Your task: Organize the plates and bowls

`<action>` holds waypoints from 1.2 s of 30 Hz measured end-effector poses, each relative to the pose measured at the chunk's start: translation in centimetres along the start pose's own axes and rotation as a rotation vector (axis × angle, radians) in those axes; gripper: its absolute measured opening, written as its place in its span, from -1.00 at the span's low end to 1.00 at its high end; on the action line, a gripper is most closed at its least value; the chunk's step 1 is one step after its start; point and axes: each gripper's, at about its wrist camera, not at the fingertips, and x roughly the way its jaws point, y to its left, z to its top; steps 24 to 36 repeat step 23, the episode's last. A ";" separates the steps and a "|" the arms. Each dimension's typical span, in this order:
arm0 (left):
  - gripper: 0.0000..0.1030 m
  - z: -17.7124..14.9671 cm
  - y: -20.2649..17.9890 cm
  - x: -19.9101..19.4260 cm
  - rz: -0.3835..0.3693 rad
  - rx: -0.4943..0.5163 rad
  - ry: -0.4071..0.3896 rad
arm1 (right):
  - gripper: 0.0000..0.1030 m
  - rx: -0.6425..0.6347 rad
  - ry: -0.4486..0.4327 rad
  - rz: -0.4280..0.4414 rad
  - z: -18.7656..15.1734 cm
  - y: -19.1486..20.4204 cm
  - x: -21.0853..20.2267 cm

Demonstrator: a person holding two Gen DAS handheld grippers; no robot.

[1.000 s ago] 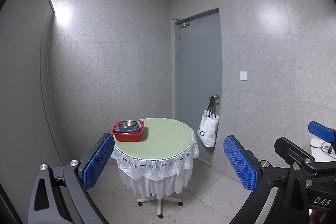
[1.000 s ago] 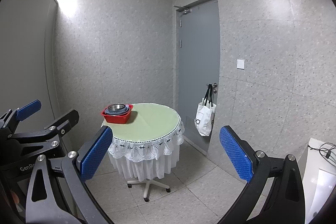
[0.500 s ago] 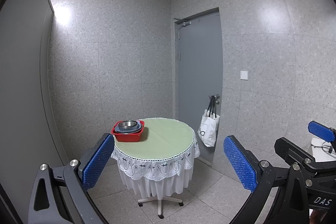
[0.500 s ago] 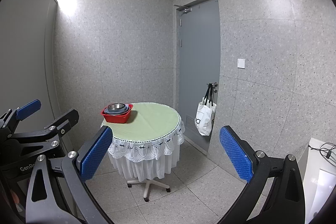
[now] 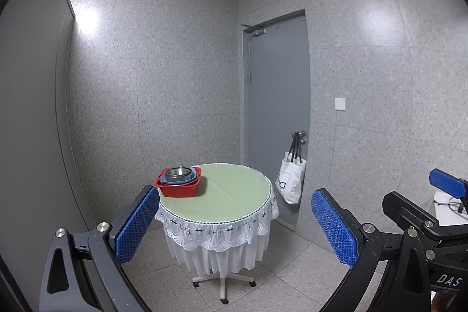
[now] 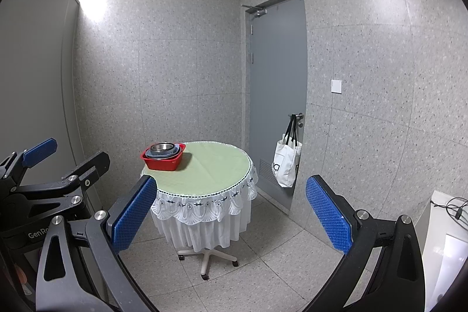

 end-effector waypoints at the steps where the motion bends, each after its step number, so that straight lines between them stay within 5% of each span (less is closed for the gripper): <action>1: 0.99 0.0 0.0 0.0 0.000 0.000 0.001 | 1.00 0.000 0.000 -0.001 0.0 0.0 0.0; 36: 0.99 0.0 0.8 0.9 -0.012 0.002 0.006 | 1.00 0.001 0.006 -0.006 -0.2 -0.3 0.6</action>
